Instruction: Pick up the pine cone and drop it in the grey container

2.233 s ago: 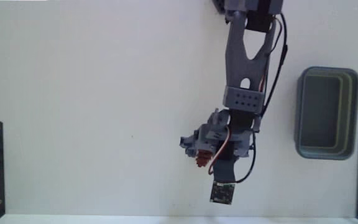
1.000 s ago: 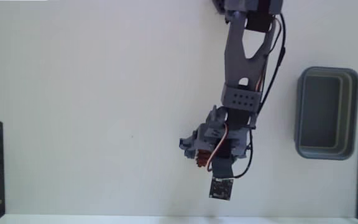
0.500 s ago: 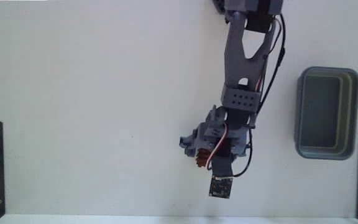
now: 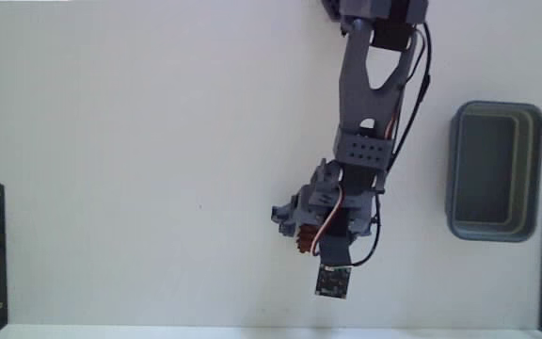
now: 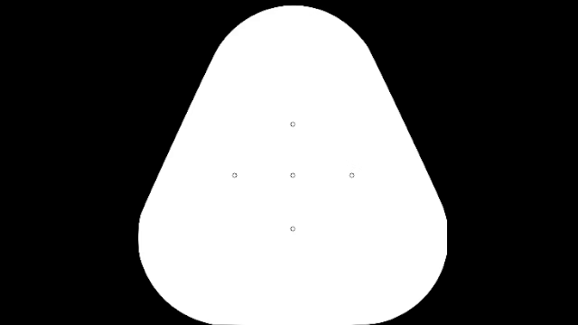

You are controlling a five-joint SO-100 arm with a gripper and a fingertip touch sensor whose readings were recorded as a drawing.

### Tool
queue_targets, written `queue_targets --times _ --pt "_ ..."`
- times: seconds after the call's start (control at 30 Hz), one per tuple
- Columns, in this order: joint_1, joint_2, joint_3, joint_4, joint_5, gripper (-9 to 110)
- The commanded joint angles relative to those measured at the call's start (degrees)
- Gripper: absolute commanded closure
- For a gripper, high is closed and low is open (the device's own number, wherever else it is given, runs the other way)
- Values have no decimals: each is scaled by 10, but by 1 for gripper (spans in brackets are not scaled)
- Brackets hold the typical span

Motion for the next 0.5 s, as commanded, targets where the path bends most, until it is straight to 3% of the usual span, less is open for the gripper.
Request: queue_targets --times 0.0,0.47 --pt "9 19 -1 -3 3 -8" --pt "9 19 -1 -3 3 -5"
